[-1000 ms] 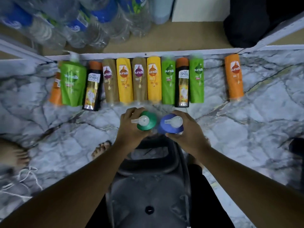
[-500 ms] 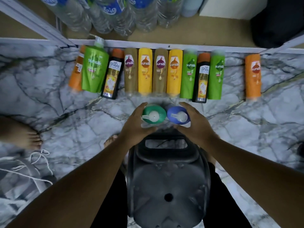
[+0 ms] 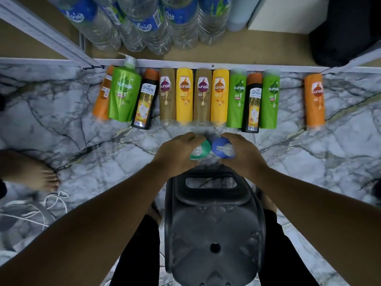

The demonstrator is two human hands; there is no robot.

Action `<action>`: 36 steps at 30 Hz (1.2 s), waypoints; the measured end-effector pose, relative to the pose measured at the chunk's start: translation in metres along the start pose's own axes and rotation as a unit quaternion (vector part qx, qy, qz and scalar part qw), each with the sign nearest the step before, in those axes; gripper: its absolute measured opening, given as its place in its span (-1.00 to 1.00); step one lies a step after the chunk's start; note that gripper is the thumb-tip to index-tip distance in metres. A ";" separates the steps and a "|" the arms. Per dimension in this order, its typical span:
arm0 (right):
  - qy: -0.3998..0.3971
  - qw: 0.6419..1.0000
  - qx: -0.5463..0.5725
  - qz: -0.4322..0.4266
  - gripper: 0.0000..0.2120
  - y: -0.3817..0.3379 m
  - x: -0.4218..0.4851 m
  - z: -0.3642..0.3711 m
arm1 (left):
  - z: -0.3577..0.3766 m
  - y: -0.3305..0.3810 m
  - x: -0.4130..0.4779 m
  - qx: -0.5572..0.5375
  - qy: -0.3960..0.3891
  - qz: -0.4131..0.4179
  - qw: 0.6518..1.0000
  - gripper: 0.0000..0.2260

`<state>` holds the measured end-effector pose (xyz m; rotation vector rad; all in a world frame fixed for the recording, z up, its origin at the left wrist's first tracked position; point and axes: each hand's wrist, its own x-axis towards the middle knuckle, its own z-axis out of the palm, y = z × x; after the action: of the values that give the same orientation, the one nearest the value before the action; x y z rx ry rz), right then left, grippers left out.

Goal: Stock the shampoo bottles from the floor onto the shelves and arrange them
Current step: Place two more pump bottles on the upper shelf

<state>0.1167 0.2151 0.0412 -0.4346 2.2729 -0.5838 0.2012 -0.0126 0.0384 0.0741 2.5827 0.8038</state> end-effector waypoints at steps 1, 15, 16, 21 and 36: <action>0.004 1.000 -0.004 0.003 -0.24 -0.001 0.000 -0.001 | 0.001 0.001 0.003 0.030 -0.001 0.005 1.000 -0.33; 0.076 0.991 0.103 0.042 -0.38 -0.057 -0.064 -0.060 | -0.058 0.056 -0.039 0.026 0.084 -0.065 0.994 -0.47; 0.088 0.987 0.122 0.051 -0.39 -0.070 -0.077 -0.074 | -0.074 0.066 -0.048 0.018 0.097 -0.064 0.993 -0.47; 0.122 0.979 0.162 0.027 -0.39 -0.135 -0.141 -0.149 | -0.178 0.120 -0.088 0.001 0.168 -0.026 0.986 -0.48; 0.247 0.922 0.227 -0.193 -0.39 -0.353 -0.302 -0.422 | -0.544 0.303 -0.213 -0.084 0.272 0.083 0.955 -0.40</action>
<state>0.0575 0.1772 0.6648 -0.5488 2.4114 -1.5339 0.1436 -0.0861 0.6903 0.0182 3.0309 1.2500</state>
